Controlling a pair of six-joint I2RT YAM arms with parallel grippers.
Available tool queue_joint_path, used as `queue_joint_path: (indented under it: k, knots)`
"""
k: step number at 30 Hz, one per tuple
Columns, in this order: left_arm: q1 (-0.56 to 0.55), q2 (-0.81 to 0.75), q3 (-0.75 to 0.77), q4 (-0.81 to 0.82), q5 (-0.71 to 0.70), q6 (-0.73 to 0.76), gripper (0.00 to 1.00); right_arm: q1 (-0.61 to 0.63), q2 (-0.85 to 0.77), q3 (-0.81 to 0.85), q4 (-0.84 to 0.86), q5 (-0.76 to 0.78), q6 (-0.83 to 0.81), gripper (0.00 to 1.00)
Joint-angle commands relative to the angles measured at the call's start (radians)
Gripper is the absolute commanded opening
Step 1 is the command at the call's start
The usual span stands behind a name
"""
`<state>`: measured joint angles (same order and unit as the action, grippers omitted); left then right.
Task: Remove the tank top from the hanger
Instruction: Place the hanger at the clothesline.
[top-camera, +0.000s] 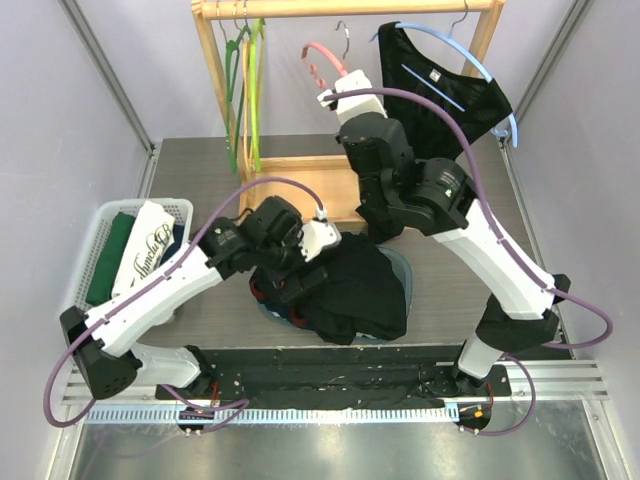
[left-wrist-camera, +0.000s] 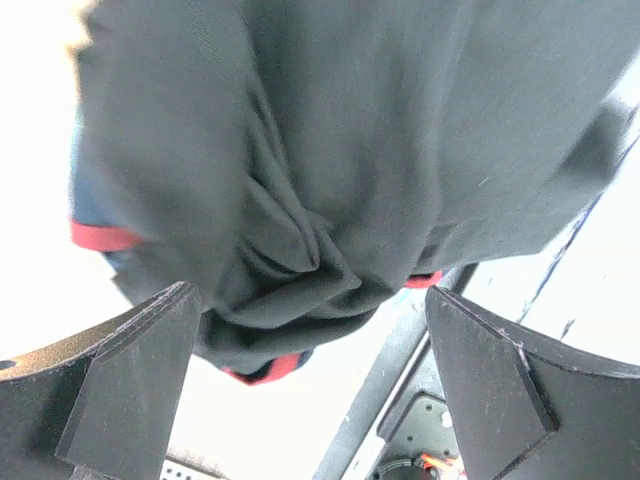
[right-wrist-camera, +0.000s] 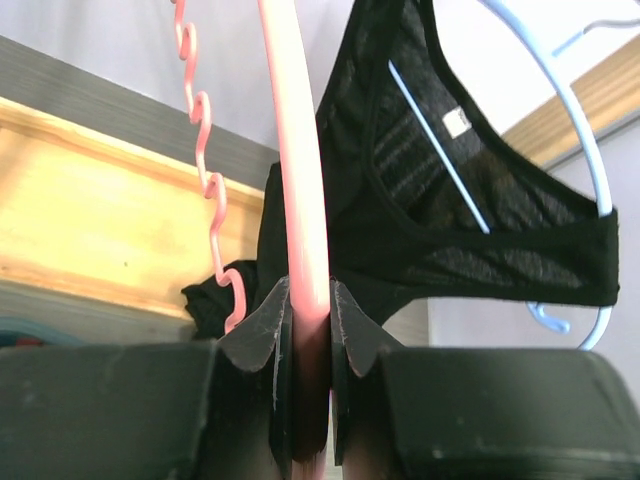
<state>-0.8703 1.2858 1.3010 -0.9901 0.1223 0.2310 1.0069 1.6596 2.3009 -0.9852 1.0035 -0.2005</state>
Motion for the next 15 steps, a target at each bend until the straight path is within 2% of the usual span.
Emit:
queue_joint_path:
  k: [1,3,7,9,11,15]
  knots:
    - [-0.003,-0.045,0.227,-0.103,0.016,-0.009,1.0,0.007,-0.001,0.086,0.18,0.083,-0.111,0.01]
    - [-0.003,-0.077,0.271,-0.111,0.025,0.017,1.0,0.006,0.011,0.11,0.206,0.067,-0.12,0.01]
    - [-0.004,-0.218,0.268,-0.052,0.078,0.036,1.0,-0.02,0.046,0.141,0.233,0.024,-0.137,0.01]
    - [-0.002,-0.223,0.322,-0.064,0.073,0.004,1.0,-0.05,0.06,0.152,0.241,-0.026,-0.125,0.01]
    - [-0.001,-0.217,0.372,-0.082,0.019,-0.004,1.0,-0.071,0.068,0.161,0.244,-0.063,-0.109,0.01]
    - [0.007,-0.24,0.369,-0.045,-0.113,0.036,1.0,-0.116,0.086,0.167,0.264,-0.144,-0.088,0.01]
